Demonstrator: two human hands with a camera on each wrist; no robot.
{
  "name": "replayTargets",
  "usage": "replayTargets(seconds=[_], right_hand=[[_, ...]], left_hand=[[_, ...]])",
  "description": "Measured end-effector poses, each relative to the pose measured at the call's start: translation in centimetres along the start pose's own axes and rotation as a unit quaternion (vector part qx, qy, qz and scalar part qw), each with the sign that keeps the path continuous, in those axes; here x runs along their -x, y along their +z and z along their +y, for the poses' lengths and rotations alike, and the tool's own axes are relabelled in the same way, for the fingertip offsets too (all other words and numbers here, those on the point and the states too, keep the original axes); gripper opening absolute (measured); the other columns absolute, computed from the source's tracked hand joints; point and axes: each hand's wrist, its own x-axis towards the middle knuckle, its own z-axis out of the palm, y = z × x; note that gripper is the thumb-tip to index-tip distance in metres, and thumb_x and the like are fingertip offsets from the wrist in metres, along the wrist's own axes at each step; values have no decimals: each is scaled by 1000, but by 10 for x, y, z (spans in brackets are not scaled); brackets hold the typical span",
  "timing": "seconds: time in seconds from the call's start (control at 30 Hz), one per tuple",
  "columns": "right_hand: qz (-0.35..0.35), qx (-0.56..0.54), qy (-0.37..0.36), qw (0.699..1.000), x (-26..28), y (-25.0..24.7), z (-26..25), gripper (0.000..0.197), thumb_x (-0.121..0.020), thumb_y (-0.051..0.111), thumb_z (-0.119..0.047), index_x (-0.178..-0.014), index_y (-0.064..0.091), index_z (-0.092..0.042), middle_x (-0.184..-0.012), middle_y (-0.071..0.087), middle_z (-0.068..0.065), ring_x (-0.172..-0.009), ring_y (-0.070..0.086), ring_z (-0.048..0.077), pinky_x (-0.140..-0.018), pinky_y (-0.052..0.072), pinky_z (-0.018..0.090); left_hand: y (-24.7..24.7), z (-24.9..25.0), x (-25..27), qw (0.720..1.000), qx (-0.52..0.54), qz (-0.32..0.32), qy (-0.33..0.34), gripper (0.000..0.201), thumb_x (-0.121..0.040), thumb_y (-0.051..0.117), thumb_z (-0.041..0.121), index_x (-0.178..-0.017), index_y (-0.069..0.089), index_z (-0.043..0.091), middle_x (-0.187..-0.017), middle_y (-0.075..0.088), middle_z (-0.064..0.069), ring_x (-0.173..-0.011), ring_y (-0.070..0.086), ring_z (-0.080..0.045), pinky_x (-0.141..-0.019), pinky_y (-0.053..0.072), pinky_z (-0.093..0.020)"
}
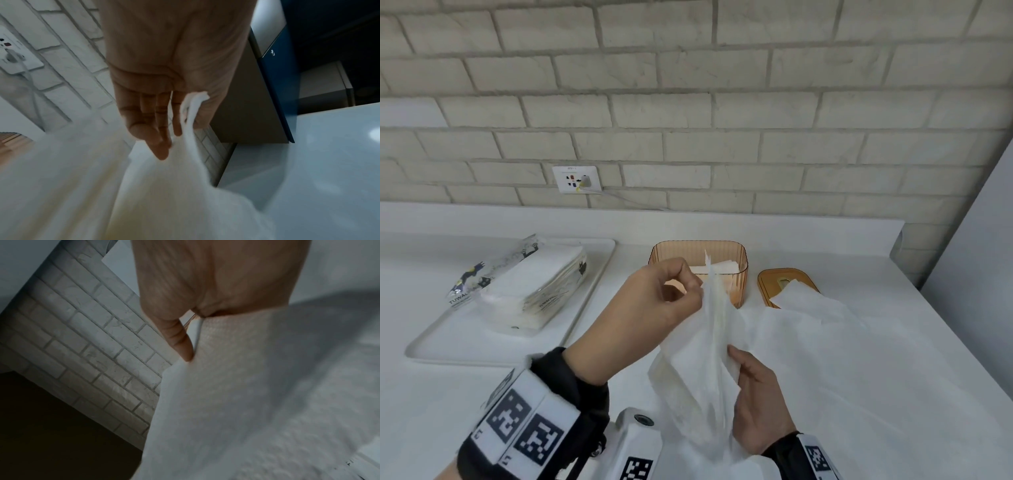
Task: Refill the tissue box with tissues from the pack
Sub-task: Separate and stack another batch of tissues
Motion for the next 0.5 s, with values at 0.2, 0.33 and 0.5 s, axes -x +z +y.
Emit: replayTargets(seconds=[0.2,0.33,0.5], right_hand=[[47,17,-5,999,2,-4,-3,53,-72,71,-9,-122,57,0,-118,63,20,-102,63,34,-87,52,45],[77,48,-31,995,4,-9,-15,47,-81,58,-9,-127,54,-2,-116,66,17,-104,64,33,-70,58,39],[102,96,-57,988,0,-5,-19,44,-79,60,-6,-123,58,-6,-110,70,14,-102,64,30,-76,53,40]], left_hand=[[-12,11,-4,995,48,83,12,17,-77,64,21,-67,54,13,-80,65,-11,-54,48,-9,-46,34,-16],[-26,9,-5,988,59,144,-2,15,-74,58,24,-69,51,11,-58,51,4,-49,39,-6,-43,30,-12],[-26,4,-3,963,199,151,-103,15,-89,56,19,-75,49,15,-72,43,-6,-63,38,-19,-53,30,-27]])
